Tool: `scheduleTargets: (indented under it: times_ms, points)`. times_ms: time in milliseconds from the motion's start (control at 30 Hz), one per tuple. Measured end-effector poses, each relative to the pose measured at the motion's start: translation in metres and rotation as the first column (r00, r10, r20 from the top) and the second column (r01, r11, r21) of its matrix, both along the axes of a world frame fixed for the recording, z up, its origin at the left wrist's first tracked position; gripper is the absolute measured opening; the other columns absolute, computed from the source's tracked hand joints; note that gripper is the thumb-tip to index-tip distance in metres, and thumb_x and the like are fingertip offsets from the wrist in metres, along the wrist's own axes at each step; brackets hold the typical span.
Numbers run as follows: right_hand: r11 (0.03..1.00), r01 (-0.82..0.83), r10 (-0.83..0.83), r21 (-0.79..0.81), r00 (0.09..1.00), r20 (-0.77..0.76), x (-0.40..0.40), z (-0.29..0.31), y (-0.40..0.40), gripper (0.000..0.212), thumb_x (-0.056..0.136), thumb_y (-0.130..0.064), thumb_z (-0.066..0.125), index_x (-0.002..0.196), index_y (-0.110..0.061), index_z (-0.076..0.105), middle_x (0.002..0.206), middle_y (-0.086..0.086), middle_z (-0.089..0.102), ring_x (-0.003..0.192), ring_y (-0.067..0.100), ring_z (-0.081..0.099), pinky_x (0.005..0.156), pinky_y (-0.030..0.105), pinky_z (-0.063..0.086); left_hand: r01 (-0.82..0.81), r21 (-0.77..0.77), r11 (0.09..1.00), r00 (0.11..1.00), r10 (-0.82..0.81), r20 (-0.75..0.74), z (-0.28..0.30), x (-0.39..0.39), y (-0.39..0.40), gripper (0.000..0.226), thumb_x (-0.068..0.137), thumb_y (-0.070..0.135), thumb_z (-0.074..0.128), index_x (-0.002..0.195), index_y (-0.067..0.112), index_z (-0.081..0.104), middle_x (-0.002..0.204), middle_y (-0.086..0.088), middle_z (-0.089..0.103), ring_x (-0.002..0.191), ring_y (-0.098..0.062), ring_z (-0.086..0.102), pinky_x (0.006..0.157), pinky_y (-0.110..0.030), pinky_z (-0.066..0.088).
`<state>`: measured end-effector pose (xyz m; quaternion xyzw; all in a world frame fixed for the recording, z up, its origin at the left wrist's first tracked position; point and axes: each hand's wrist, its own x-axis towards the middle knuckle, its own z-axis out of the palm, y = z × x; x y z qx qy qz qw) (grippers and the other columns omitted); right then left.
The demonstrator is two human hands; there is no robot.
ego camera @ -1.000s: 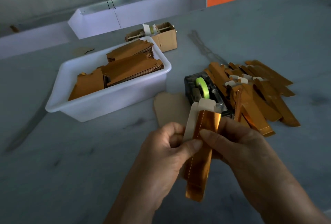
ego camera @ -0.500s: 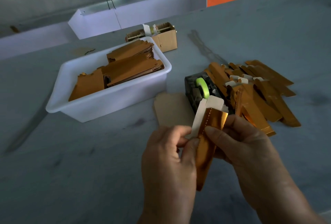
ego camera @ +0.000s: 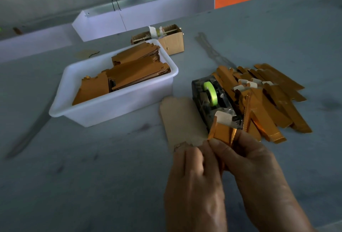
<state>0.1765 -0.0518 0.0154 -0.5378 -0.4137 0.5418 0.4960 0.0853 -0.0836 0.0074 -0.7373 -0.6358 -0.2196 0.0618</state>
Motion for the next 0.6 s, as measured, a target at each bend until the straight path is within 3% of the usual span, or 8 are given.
scheduleTargets:
  times_ms: [67, 100, 167, 200, 300, 400, 533, 600]
  points:
    - [1.0, -0.017, 0.017, 0.001, 0.999, -0.046, 0.001, 0.001, 0.002, 0.004, 0.073, -0.025, 0.068, 0.077, -0.025, 0.07, 0.072, 0.004, 0.07, 0.074, 0.022, 0.067, 0.073, 0.039, 0.055, 0.03, 0.026, 0.999, 0.941, -0.037, 0.337, 0.002, -0.009, 0.002, 0.031, 0.074, 0.008, 0.058, 0.095, 0.021, 0.076, 0.073, 0.004, 0.06, 0.073, -0.006, 0.054, 0.052, -0.014, 0.043]
    - [1.0, -0.029, 0.03, 0.011, 0.997, -0.07, 0.001, 0.001, 0.003, 0.004, 0.074, -0.024, 0.067, 0.077, -0.024, 0.07, 0.072, 0.005, 0.07, 0.075, 0.023, 0.066, 0.072, 0.037, 0.054, -0.006, -0.003, 1.0, 0.824, 0.007, 0.567, 0.004, -0.011, 0.005, 0.025, 0.079, 0.007, 0.065, 0.092, 0.026, 0.074, 0.073, 0.007, 0.062, 0.072, -0.004, 0.058, 0.055, -0.012, 0.044]
    - [0.999, -0.042, 0.043, 0.013, 0.994, -0.101, 0.001, 0.003, 0.003, 0.014, 0.066, -0.032, 0.066, 0.076, -0.023, 0.07, 0.071, 0.002, 0.069, 0.075, 0.019, 0.066, 0.07, 0.032, 0.052, 0.063, -0.28, 0.958, 0.415, 0.23, 0.88, 0.01, -0.017, 0.009, 0.017, 0.077, 0.014, 0.078, 0.083, 0.029, 0.07, 0.072, 0.004, 0.067, 0.063, -0.007, 0.064, 0.049, -0.016, 0.047]
    - [0.999, -0.047, 0.047, 0.002, 0.99, -0.131, 0.0, 0.004, 0.003, 0.018, 0.063, -0.035, 0.064, 0.075, -0.022, 0.07, 0.07, 0.001, 0.067, 0.074, 0.019, 0.066, 0.072, 0.033, 0.052, 0.141, -0.378, 0.915, 0.292, 0.327, 0.899, 0.011, -0.021, 0.012, 0.014, 0.071, 0.02, 0.081, 0.079, 0.026, 0.07, 0.071, 0.002, 0.069, 0.058, -0.011, 0.065, 0.046, -0.02, 0.048]
    - [0.995, -0.086, 0.074, -0.049, 0.974, -0.213, 0.001, 0.003, 0.002, 0.017, 0.064, -0.032, 0.063, 0.073, -0.019, 0.07, 0.067, 0.002, 0.064, 0.07, 0.02, 0.063, 0.076, 0.039, 0.053, 0.308, -0.461, 0.833, 0.245, 0.398, 0.884, 0.013, -0.034, 0.019, 0.024, 0.054, 0.039, 0.075, 0.073, 0.025, 0.073, 0.066, -0.003, 0.071, 0.057, -0.016, 0.068, 0.051, -0.025, 0.052]
    - [0.994, -0.102, 0.091, -0.051, 0.98, -0.176, 0.0, 0.0, 0.001, 0.018, 0.064, -0.034, 0.063, 0.073, -0.021, 0.071, 0.068, 0.002, 0.064, 0.069, 0.015, 0.062, 0.069, 0.028, 0.052, 0.369, -0.47, 0.802, 0.189, 0.431, 0.882, 0.012, -0.039, 0.02, 0.029, 0.047, 0.039, 0.077, 0.069, 0.021, 0.075, 0.066, -0.007, 0.071, 0.055, -0.018, 0.066, 0.049, -0.022, 0.05]
    - [0.995, -0.015, 0.008, 0.094, 0.997, 0.079, 0.005, 0.002, 0.008, 0.034, 0.062, -0.052, 0.056, 0.076, -0.024, 0.069, 0.066, -0.008, 0.063, 0.062, -0.001, 0.058, 0.055, 0.013, 0.047, 0.295, -0.423, 0.857, 0.08, 0.419, 0.905, 0.01, -0.037, 0.023, 0.023, 0.046, 0.02, 0.085, 0.064, 0.012, 0.073, 0.055, -0.012, 0.058, 0.046, -0.021, 0.048, 0.043, -0.024, 0.039]
    - [0.983, 0.061, -0.094, 0.175, 0.977, 0.189, 0.015, 0.002, 0.017, 0.032, 0.067, -0.054, 0.052, 0.082, -0.03, 0.067, 0.075, -0.011, 0.064, 0.072, 0.0, 0.06, 0.056, 0.014, 0.047, 0.216, -0.382, 0.898, 0.03, 0.385, 0.922, 0.012, -0.037, 0.026, 0.014, 0.052, 0.021, 0.077, 0.059, 0.011, 0.07, 0.051, -0.011, 0.053, 0.043, -0.017, 0.042, 0.038, -0.021, 0.034]
